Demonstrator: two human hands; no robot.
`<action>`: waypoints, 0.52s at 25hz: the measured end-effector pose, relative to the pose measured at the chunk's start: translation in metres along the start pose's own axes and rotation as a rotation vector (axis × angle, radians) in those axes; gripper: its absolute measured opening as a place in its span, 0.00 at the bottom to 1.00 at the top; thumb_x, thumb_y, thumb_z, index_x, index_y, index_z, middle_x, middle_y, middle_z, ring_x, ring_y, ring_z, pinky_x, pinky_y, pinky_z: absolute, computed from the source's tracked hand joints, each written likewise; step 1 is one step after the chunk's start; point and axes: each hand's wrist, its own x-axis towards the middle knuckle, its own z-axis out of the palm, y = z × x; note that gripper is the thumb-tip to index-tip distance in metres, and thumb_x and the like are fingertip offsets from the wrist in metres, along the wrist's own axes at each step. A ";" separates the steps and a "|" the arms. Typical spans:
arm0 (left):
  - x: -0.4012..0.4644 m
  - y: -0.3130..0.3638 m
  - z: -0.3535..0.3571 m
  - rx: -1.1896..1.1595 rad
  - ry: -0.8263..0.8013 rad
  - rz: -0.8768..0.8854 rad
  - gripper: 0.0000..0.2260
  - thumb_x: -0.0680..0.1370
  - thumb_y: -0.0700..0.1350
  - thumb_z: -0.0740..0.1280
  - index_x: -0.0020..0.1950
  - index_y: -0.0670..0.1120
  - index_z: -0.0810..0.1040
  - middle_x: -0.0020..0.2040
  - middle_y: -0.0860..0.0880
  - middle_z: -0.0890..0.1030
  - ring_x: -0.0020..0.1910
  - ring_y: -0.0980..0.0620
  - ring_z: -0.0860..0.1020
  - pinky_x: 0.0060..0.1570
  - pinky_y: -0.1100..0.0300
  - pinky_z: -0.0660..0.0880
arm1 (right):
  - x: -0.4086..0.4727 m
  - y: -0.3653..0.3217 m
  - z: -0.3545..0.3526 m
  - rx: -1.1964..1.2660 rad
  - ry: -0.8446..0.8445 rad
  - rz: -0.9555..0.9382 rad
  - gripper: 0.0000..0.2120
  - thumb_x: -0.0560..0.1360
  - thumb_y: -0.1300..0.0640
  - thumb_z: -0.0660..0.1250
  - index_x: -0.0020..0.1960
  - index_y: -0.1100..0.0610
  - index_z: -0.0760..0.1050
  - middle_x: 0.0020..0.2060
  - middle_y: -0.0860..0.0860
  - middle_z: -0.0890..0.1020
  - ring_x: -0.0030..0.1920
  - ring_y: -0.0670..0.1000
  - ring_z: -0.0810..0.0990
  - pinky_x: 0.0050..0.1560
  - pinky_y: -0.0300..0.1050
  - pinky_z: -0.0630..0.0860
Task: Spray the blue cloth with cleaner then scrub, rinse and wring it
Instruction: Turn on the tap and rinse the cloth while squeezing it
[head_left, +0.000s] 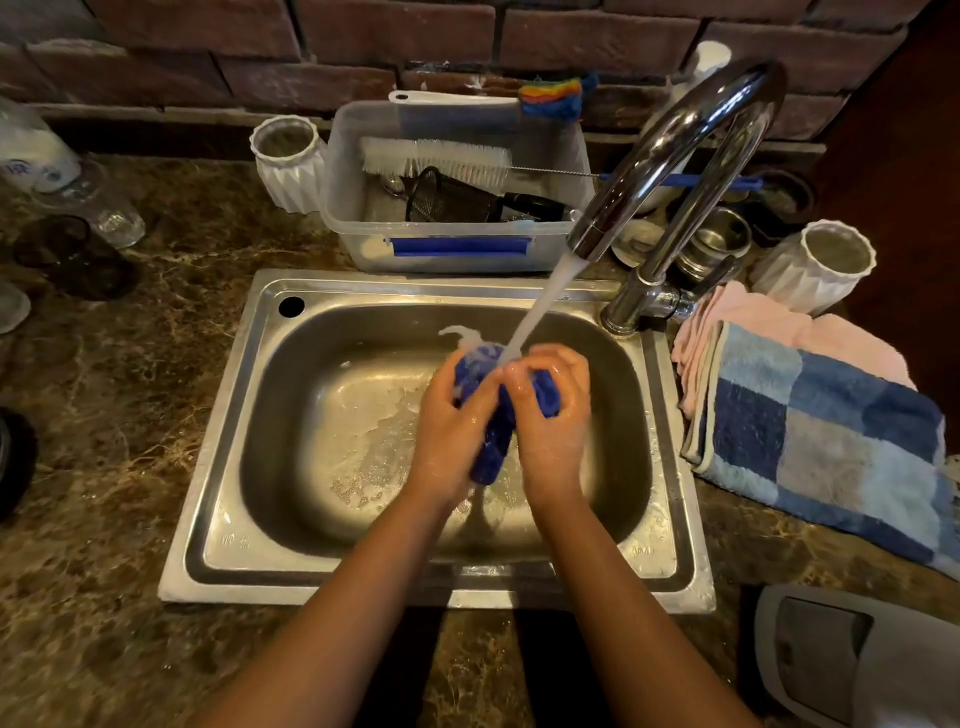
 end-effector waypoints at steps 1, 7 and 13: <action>-0.002 0.000 0.006 0.016 0.009 0.014 0.10 0.77 0.52 0.61 0.56 0.54 0.77 0.51 0.49 0.80 0.51 0.52 0.80 0.49 0.57 0.78 | 0.000 -0.002 0.006 0.043 -0.041 0.003 0.09 0.74 0.50 0.61 0.53 0.47 0.76 0.58 0.51 0.74 0.54 0.44 0.76 0.55 0.42 0.76; 0.004 0.001 0.012 0.348 0.327 0.161 0.08 0.81 0.45 0.55 0.48 0.43 0.70 0.39 0.51 0.73 0.34 0.65 0.72 0.34 0.73 0.68 | 0.004 0.005 0.021 0.009 -0.058 0.124 0.08 0.77 0.50 0.55 0.49 0.49 0.73 0.47 0.53 0.78 0.47 0.45 0.78 0.44 0.32 0.74; 0.012 0.008 0.012 0.683 0.246 0.065 0.12 0.80 0.51 0.54 0.42 0.54 0.75 0.33 0.52 0.77 0.29 0.58 0.76 0.22 0.74 0.67 | 0.045 0.007 0.021 -0.154 0.023 0.525 0.13 0.75 0.55 0.62 0.32 0.51 0.74 0.31 0.49 0.78 0.37 0.51 0.78 0.38 0.43 0.74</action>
